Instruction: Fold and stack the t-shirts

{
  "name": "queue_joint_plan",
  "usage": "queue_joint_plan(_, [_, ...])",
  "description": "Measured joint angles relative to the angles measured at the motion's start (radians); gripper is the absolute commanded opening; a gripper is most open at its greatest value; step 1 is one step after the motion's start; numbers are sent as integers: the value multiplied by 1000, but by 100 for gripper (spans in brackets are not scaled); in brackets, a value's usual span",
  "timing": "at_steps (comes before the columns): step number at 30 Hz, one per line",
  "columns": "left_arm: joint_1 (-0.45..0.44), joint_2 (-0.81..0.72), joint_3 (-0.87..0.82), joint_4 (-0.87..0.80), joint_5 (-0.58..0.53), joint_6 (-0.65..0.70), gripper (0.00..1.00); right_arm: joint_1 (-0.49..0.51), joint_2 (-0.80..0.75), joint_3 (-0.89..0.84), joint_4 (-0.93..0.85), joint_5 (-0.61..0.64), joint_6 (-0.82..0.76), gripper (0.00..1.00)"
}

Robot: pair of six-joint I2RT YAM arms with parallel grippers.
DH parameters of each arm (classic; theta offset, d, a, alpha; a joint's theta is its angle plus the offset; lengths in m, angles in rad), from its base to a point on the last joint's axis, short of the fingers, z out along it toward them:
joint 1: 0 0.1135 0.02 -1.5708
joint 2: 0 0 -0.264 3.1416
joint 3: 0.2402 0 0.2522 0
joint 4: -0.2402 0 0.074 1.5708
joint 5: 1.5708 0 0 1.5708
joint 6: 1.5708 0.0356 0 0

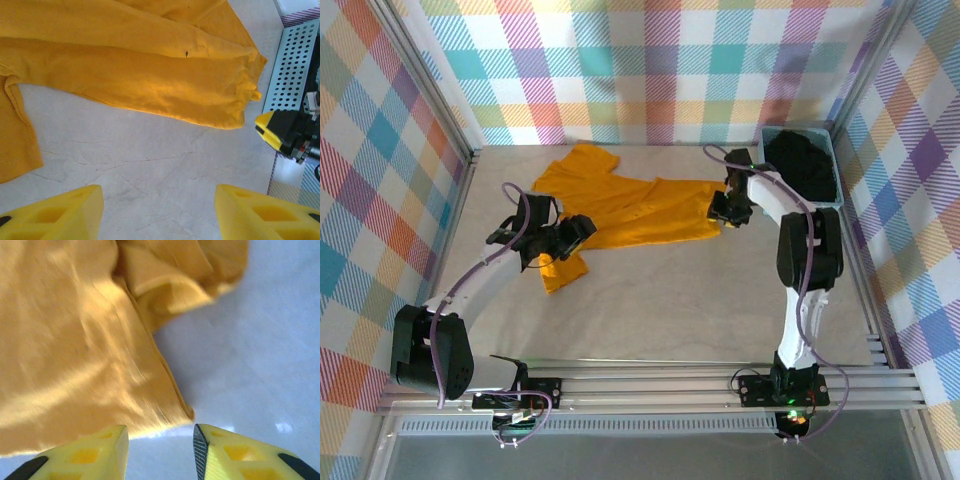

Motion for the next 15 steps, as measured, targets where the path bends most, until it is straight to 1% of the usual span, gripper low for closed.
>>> queue_joint_plan(3, [0, 5, 5, -4, -5, 0, 61, 5, -15, -42, 16, 11, -24, 39])
queue_joint_plan(7, [0, 15, 8, -5, -8, 0, 61, 7, 14, -42, 37, 20, -50, 39])
queue_joint_plan(10, [0, 19, 16, -6, -8, 0, 61, 11, 64, -1, 37, 26, -64, 36])
queue_joint_plan(15, [0, 19, 20, -6, -14, 0, 61, 26, 171, 117, 13, 32, -76, 32])
